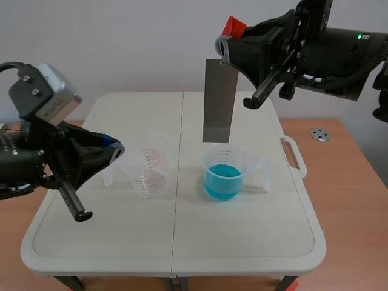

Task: Hold the metal plate by the orange handle, dip it into the blue solution, take it out and point at it, then put the plate back in the beaker on the left.
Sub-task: 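Raise the plate and point at it, then put the plate into the left beaker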

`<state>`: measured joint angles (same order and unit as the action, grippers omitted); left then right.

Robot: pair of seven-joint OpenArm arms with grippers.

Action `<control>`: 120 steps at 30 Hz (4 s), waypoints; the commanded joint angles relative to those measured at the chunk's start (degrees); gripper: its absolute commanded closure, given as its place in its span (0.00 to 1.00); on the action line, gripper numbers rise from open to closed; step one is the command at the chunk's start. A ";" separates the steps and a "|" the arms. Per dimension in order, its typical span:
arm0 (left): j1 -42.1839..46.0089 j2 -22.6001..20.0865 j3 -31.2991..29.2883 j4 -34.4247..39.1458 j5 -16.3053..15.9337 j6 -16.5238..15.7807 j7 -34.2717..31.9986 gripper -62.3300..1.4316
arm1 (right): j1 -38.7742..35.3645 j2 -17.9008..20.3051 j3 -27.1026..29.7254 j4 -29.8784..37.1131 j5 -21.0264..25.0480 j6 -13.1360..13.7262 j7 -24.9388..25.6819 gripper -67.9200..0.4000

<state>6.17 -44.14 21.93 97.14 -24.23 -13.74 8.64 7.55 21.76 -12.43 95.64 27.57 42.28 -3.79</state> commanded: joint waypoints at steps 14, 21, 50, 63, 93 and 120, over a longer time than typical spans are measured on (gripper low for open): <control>-21.51 14.08 16.76 -15.80 5.29 -0.15 1.68 0.95 | 0.72 0.76 1.62 1.20 1.64 0.44 0.61 0.97; -25.40 17.94 19.91 -20.72 5.64 -0.15 1.68 0.95 | 0.72 0.76 1.62 1.20 1.64 0.44 0.26 0.97; -25.57 18.14 19.93 -21.42 5.38 -0.11 1.66 0.95 | 0.70 0.76 1.62 1.20 2.69 0.44 0.24 0.97; -14.25 2.27 6.58 -13.66 -2.64 0.87 -2.01 0.95 | 0.72 0.76 1.62 1.20 2.71 0.44 0.07 0.97; 52.37 2.32 -26.80 -11.19 5.95 3.82 -10.78 0.95 | 2.86 0.44 1.53 1.18 4.26 0.44 -0.63 0.97; 61.59 12.22 -26.40 -11.26 11.87 3.74 -10.56 0.95 | 11.26 -11.61 -3.06 0.77 3.78 0.44 -12.15 0.97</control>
<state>67.61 -31.75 -4.58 85.60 -12.19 -10.02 -1.58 17.28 10.61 -15.31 95.64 31.00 42.30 -16.71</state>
